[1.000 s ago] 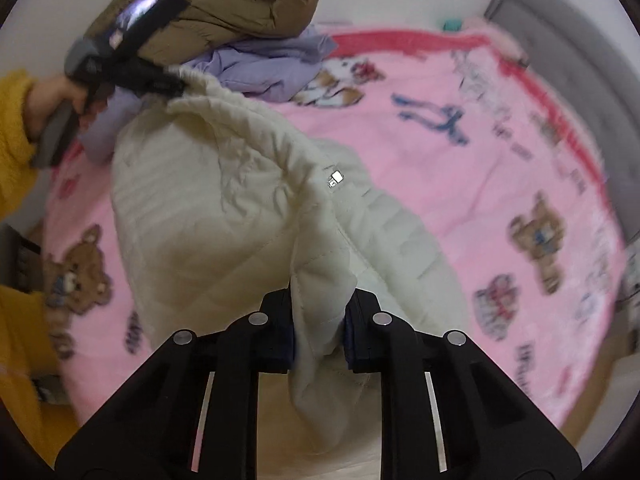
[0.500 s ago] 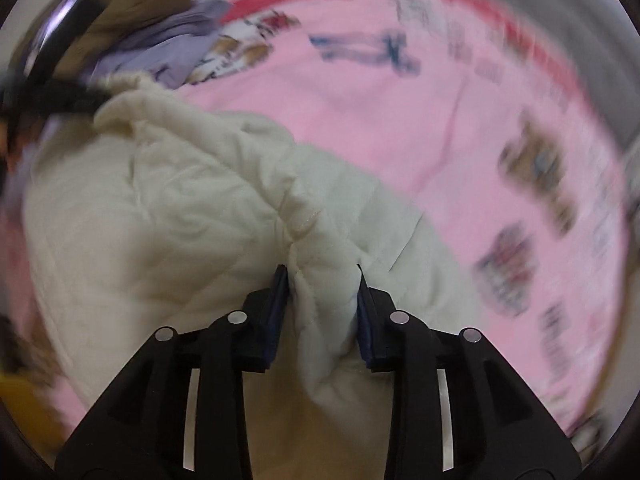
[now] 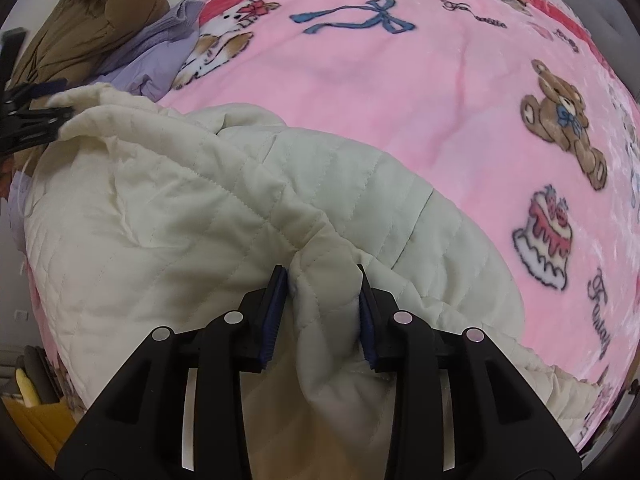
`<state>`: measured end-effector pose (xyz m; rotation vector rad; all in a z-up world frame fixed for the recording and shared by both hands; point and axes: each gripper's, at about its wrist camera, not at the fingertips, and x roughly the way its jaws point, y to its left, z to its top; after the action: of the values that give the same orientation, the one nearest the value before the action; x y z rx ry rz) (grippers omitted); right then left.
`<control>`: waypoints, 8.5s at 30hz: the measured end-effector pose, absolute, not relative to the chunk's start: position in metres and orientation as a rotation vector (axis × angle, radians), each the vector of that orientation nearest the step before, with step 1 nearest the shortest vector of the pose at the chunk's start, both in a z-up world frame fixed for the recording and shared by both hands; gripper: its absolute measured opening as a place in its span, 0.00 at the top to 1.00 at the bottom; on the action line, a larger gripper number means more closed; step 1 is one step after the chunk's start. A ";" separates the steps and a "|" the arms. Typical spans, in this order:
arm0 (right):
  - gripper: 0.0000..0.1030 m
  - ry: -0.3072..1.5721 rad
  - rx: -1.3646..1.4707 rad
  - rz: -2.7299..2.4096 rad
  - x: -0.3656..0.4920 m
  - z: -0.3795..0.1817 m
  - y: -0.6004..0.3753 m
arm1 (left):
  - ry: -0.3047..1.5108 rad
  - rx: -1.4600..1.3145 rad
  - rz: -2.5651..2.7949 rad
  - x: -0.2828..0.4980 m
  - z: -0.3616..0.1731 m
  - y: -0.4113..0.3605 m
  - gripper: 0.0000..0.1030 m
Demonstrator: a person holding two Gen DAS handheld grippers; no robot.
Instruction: Fold large clothes
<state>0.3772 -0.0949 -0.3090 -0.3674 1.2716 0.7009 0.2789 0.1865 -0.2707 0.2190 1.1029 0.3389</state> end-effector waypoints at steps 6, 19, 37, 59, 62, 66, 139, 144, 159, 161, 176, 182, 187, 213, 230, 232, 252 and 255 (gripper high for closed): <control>0.69 1.251 -0.373 0.695 0.374 -0.309 -0.095 | 1.050 0.281 0.279 0.275 -0.236 0.168 0.18; 0.68 1.246 -0.386 0.647 0.370 -0.308 -0.091 | 1.072 0.145 0.143 0.253 -0.205 0.154 0.20; 0.65 1.224 -0.280 0.578 0.366 -0.297 -0.099 | 0.953 -0.080 -0.195 0.244 -0.193 0.127 0.10; 0.15 0.969 -0.106 0.269 0.322 -0.255 -0.302 | 1.182 -0.282 -0.117 0.314 -0.324 0.107 0.19; 0.17 1.083 0.096 0.382 0.330 -0.277 -0.325 | 1.182 -0.274 -0.105 0.315 -0.326 0.105 0.19; 0.50 1.169 0.239 0.491 0.341 -0.302 -0.323 | 1.176 -0.267 -0.099 0.313 -0.328 0.103 0.19; 0.07 1.418 0.385 0.374 0.304 -0.379 -0.334 | 1.446 -0.350 -0.302 0.270 -0.381 0.233 0.04; 0.07 1.422 0.409 0.399 0.308 -0.381 -0.334 | 1.484 -0.398 -0.364 0.278 -0.392 0.235 0.04; 0.07 1.443 0.359 0.485 0.309 -0.387 -0.335 | 1.580 -0.426 -0.473 0.294 -0.405 0.234 0.04; 0.07 1.441 0.358 0.481 0.310 -0.387 -0.334 | 1.586 -0.437 -0.472 0.293 -0.407 0.236 0.04; 0.07 1.445 0.367 0.489 0.308 -0.390 -0.338 | 1.598 -0.526 -0.481 0.295 -0.436 0.253 0.04; 0.07 1.453 0.446 0.548 0.314 -0.382 -0.333 | 1.665 -0.503 -0.568 0.303 -0.423 0.228 0.04; 0.07 1.472 0.315 0.536 0.313 -0.386 -0.320 | 1.719 -0.466 -0.524 0.309 -0.438 0.220 0.04; 0.82 1.317 0.113 0.320 0.259 -0.244 -0.272 | 1.148 -0.363 -0.137 0.191 -0.275 0.169 0.81; 0.82 1.141 0.278 -0.002 0.075 -0.199 -0.416 | 0.952 -0.109 -0.365 0.188 -0.212 -0.038 0.81; 0.82 1.116 0.288 -0.061 0.082 -0.203 -0.451 | 0.927 -0.080 -0.416 0.215 -0.215 -0.080 0.81; 0.78 1.116 0.524 -0.328 0.201 -0.318 -0.679 | 1.044 0.208 -0.396 0.460 -0.310 -0.408 0.80; 0.68 1.128 0.567 -0.353 0.210 -0.346 -0.678 | 1.056 0.262 -0.346 0.477 -0.334 -0.422 0.76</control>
<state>0.2100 -0.6783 -0.3457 0.5673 1.1280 -0.3529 0.4770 -0.4216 -0.3341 0.2617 1.0556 -0.3456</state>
